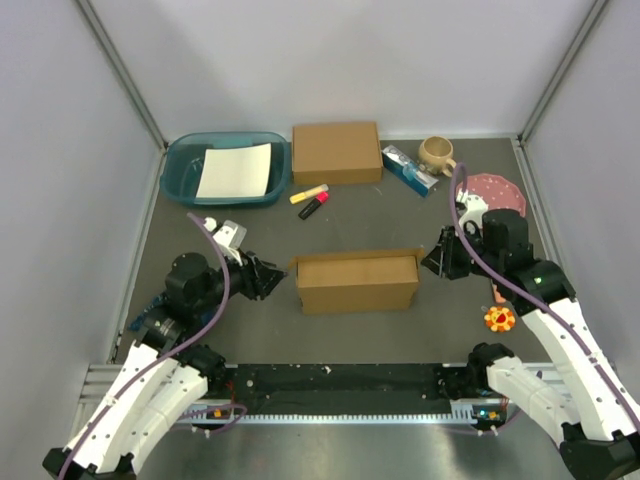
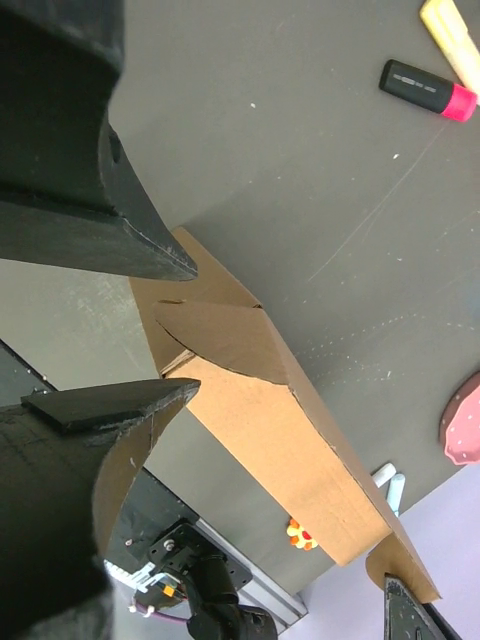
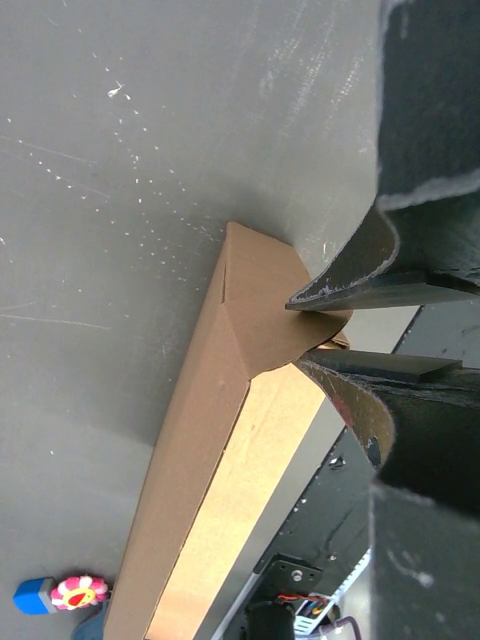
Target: Fold the paper box
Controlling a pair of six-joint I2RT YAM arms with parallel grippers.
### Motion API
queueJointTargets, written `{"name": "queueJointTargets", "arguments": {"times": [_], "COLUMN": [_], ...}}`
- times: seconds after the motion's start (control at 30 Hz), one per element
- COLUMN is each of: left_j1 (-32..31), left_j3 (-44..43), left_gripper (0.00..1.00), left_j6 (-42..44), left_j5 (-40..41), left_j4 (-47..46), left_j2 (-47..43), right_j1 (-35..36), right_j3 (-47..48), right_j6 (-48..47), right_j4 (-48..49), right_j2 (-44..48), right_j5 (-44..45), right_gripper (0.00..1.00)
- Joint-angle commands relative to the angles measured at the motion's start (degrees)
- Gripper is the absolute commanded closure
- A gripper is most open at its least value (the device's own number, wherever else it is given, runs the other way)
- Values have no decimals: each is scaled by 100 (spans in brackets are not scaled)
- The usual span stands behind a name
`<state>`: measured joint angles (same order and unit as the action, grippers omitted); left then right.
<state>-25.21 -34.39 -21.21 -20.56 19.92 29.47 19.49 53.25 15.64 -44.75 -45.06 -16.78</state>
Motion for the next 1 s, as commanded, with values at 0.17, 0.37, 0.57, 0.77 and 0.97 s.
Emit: {"name": "queueJointTargets", "arguments": {"times": [0.17, 0.37, 0.57, 0.77, 0.97], "left_j1": [-10, -10, -10, -10, -19], "left_j3": [82, 55, 47, 64, 55], "left_gripper": [54, 60, 64, 67, 93], "left_j6": [355, 495, 644, 733, 566], "left_j5": [-256, -326, -291, -194, -203], "left_j4": [-735, -780, -665, -463, -550], "left_j2": [146, 357, 419, 401, 436], "right_j1": [126, 161, 161, 170, 170], "right_j3": [1, -17, -17, -8, 27], "right_j6": [124, 167, 168, 185, 352], "right_j4": [248, 256, 265, 292, 292], "right_j2": [-3, -3, -3, -47, -108], "right_j5": [-98, -98, -80, -80, -124], "right_gripper": [79, 79, 79, 79, 86]}}
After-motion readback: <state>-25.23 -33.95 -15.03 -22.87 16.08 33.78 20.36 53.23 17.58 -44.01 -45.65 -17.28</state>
